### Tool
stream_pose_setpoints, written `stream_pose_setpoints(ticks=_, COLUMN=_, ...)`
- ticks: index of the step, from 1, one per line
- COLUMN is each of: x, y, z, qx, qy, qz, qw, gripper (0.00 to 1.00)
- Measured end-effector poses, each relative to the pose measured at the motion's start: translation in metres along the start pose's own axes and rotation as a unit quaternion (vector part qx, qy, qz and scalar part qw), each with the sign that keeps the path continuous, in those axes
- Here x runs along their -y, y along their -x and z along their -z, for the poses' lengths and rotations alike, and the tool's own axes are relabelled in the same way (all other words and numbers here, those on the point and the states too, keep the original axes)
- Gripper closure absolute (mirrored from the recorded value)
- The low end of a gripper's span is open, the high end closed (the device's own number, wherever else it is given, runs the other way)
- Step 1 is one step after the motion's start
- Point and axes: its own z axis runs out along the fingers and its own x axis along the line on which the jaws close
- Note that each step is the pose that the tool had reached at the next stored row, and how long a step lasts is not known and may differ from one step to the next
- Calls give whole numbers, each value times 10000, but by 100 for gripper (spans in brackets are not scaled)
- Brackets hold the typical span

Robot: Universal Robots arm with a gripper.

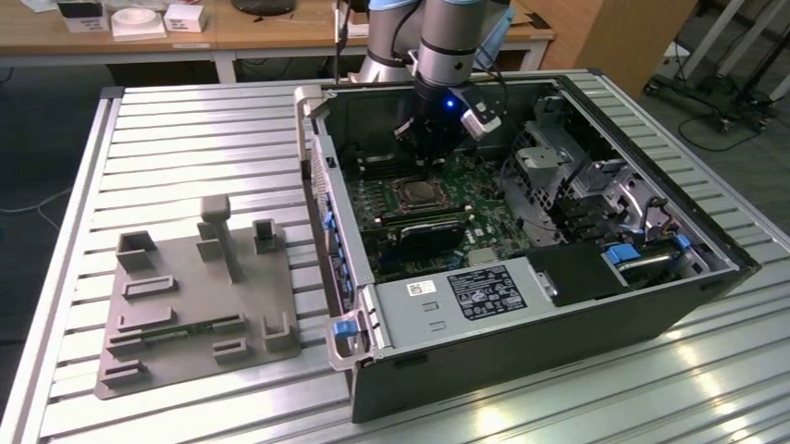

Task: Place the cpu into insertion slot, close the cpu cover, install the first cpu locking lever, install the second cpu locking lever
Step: 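Install the first cpu locking lever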

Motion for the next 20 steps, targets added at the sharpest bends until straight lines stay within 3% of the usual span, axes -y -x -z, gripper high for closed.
stream_pose_setpoints(ticks=5, x=0, y=0, z=-1, qx=0, qy=-14, qz=-1, qw=10000, gripper=90)
stream_pose_setpoints(ticks=9, x=0, y=0, z=-6, qx=-2, qy=-79, qz=0, qw=10000, gripper=90)
stream_pose_setpoints(ticks=20, x=0, y=0, z=-27, qx=-6, qy=-181, qz=1, qw=9998, gripper=90)
